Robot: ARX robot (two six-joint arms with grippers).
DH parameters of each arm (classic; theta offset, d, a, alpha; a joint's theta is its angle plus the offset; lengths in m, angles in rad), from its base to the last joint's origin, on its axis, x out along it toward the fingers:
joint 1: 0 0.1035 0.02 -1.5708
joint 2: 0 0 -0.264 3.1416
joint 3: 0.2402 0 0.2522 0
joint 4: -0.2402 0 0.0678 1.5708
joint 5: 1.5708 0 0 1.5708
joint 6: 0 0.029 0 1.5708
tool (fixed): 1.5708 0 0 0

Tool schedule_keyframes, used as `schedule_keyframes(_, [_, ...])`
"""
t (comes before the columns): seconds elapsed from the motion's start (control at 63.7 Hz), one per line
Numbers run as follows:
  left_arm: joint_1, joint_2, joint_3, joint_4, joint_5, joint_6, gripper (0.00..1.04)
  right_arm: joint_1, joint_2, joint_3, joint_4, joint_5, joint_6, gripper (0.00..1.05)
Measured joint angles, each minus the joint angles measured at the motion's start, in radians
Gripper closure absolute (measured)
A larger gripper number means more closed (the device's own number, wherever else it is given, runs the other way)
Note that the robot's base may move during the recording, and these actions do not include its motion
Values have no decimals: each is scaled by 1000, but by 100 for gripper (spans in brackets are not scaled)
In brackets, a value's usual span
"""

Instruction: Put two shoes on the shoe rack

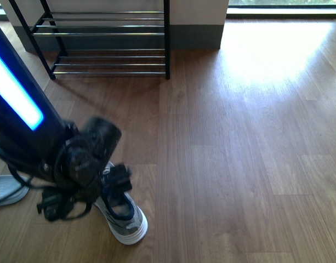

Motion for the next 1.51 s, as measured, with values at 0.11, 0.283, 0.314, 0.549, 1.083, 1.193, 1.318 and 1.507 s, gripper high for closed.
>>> schedule_keyframes(0.11, [-8, -7, 2, 10, 5, 24, 9, 0, 0, 0, 0, -6, 0, 103])
schedule_keyframes(0.283, [-10, 31, 22, 0, 28, 34, 9, 0, 0, 0, 0, 9, 0, 103])
schedule_keyframes(0.314, [-10, 42, 31, -2, 29, 37, 9, 0, 0, 0, 0, 8, 0, 103])
schedule_keyframes(0.549, [-18, 105, 102, -48, 11, 37, 35, 0, 0, 0, 0, 3, 0, 103])
schedule_keyframes(1.083, [-21, 119, 114, -47, -32, -10, 103, 0, 0, 0, 0, 4, 0, 103])
schedule_keyframes(1.193, [-11, 66, 52, -28, -84, -8, 103, 0, 0, 0, 0, 4, 0, 103])
schedule_keyframes(1.318, [12, -80, -68, 37, -174, 32, 103, 0, 0, 0, 0, 4, 0, 103])
schedule_keyframes(1.507, [38, -352, -262, 143, -264, 77, 103, 0, 0, 0, 0, 4, 0, 103])
